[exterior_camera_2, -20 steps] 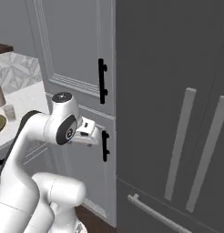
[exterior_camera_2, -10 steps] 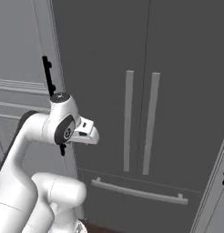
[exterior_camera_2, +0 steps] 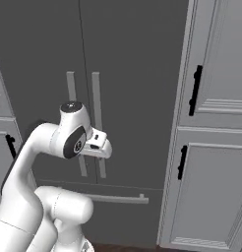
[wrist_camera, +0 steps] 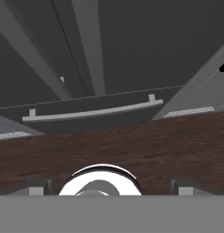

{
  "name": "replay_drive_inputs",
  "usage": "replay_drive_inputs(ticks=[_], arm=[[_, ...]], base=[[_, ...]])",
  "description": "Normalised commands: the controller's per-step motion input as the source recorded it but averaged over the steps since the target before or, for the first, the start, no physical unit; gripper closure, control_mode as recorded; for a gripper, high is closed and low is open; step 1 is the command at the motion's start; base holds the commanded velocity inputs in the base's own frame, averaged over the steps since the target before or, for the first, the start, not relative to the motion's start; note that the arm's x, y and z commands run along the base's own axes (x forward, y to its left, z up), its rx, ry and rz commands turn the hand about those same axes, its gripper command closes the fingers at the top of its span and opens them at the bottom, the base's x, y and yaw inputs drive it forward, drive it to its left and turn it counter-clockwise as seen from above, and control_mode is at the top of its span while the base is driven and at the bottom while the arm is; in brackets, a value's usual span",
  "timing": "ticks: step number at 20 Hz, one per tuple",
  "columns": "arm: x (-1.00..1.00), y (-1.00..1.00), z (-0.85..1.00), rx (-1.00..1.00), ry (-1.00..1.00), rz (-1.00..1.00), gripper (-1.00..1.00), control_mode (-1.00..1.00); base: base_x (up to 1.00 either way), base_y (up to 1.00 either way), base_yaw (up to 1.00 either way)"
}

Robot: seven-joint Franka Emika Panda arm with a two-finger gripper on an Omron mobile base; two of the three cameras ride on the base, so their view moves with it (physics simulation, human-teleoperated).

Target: Grab a lemon wedge from the fridge and one ice cube from the ice bowl, and put them in the glass of lemonade.

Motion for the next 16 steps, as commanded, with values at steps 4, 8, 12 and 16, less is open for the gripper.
replay_drive_inputs(ticks=[4,8,12,16], arm=[[0.00,0.00,0.00,0.00,0.00,0.00,-1.00,1.00],[0.00,0.00,0.00,0.00,0.00,0.00,-1.00,1.00],[0.00,0.00,0.00,0.00,0.00,0.00,-1.00,1.00],[0.00,0.00,0.00,0.00,0.00,0.00,-1.00,1.00]], base=[[-0.24,0.00,0.34],[-0.21,0.06,0.18],[-0.62,0.00,-0.03],[-0.48,0.00,-0.10]])
